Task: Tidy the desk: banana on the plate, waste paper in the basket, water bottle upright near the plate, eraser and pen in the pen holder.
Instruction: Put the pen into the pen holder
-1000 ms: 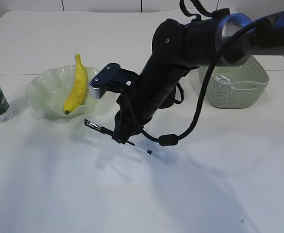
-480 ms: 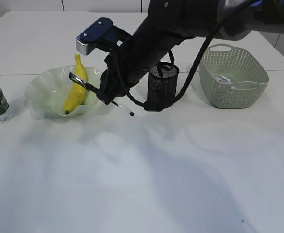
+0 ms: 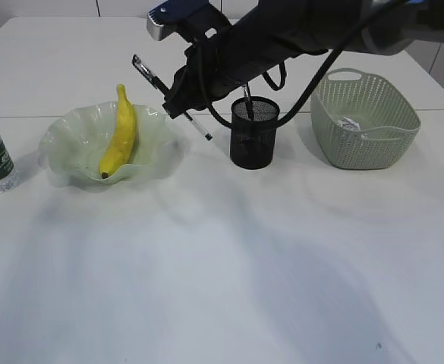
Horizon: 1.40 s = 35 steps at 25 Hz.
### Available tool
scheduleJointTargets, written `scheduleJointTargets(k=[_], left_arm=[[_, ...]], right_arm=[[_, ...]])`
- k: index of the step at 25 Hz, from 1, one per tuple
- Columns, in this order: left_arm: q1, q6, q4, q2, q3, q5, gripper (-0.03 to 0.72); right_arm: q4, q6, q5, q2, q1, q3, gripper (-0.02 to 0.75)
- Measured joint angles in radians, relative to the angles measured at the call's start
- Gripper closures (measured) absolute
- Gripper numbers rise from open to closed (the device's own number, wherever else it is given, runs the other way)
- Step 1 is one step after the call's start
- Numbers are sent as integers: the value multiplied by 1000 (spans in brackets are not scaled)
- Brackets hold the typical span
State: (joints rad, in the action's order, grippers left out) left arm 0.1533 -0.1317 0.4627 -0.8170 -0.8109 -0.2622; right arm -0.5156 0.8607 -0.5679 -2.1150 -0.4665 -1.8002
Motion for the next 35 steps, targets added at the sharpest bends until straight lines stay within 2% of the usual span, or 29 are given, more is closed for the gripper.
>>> scheduleJointTargets(k=[20,35], left_arm=[[0,0,13,0,0,65,168],[0,0,45,0,0,128,168]], right_arm=[[-151,-2,437,0,19,0,689],[-264,-3,647,-23,45,6,690]])
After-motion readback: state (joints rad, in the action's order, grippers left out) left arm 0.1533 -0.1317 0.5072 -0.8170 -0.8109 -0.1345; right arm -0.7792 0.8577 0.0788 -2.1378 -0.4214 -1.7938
